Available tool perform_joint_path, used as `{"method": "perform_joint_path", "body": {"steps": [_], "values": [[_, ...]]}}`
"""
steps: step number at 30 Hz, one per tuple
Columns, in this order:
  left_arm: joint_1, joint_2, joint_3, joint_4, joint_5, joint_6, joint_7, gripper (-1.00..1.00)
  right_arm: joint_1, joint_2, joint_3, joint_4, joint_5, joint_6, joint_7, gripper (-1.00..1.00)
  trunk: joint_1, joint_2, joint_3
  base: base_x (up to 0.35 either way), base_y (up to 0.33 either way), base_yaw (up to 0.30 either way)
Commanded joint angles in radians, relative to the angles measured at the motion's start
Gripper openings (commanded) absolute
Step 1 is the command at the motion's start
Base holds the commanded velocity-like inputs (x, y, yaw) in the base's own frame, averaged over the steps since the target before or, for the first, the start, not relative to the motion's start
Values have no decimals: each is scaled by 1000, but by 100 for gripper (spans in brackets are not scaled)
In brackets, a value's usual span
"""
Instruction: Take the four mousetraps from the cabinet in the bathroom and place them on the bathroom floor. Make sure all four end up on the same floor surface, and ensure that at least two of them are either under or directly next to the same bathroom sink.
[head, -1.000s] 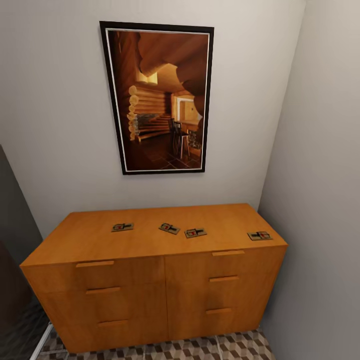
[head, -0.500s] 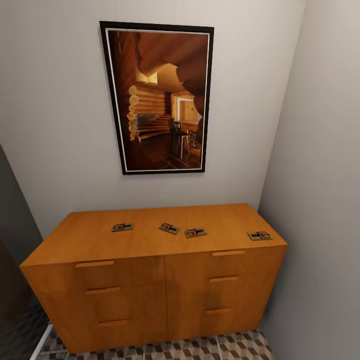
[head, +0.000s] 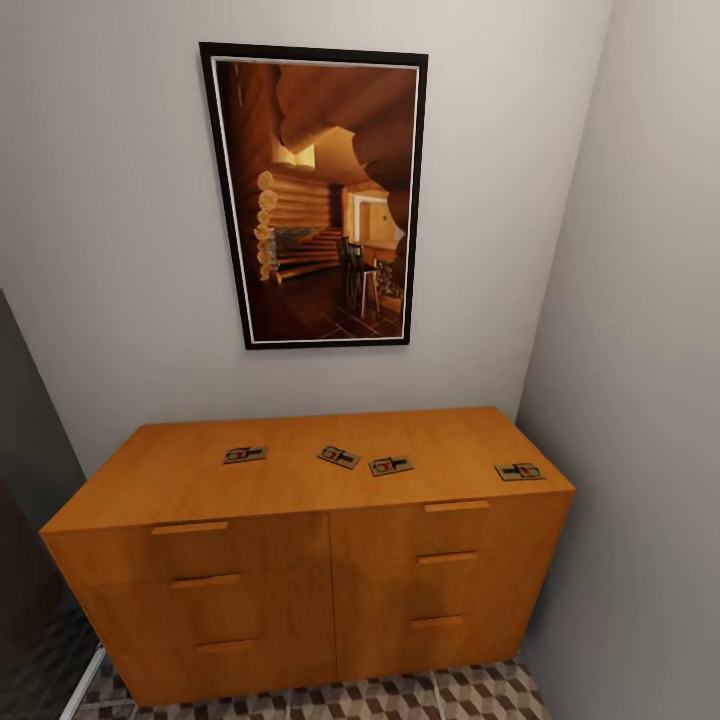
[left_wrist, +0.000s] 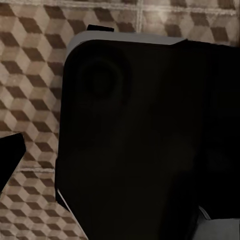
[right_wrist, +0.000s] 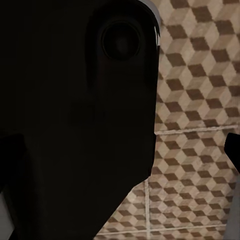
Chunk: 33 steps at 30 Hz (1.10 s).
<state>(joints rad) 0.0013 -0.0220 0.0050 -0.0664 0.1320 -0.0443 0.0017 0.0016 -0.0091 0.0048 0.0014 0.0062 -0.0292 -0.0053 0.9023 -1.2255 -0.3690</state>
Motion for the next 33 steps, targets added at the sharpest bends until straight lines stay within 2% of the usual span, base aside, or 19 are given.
{"method": "perform_joint_path", "body": {"steps": [1,6,9,17,26,33], "values": [[0,0,-1,-11,8,-2,1,100,0,-1,1,0,2,0,0,100,0,0,-1,0,0,0],[0,1,-2,-68,8,7,4,100,-5,-5,8,-14,7,21,0,100,0,0,-1,0,0,0],[0,2,-3,-129,8,18,5,100,-11,-6,18,-59,8,52,-3,100,0,0,-1,0,0,0],[0,8,-3,-303,9,108,6,100,-16,-14,28,-265,6,183,-6,100,0,0,-1,0,0,0],[0,10,-3,-560,7,270,7,100,-17,-50,23,-527,2,354,-7,100,0,0,-1,0,0,0],[0,9,-8,-707,1,329,7,100,-17,-62,16,-662,1,434,-7,100,0,0,-1,0,0,0]]}}
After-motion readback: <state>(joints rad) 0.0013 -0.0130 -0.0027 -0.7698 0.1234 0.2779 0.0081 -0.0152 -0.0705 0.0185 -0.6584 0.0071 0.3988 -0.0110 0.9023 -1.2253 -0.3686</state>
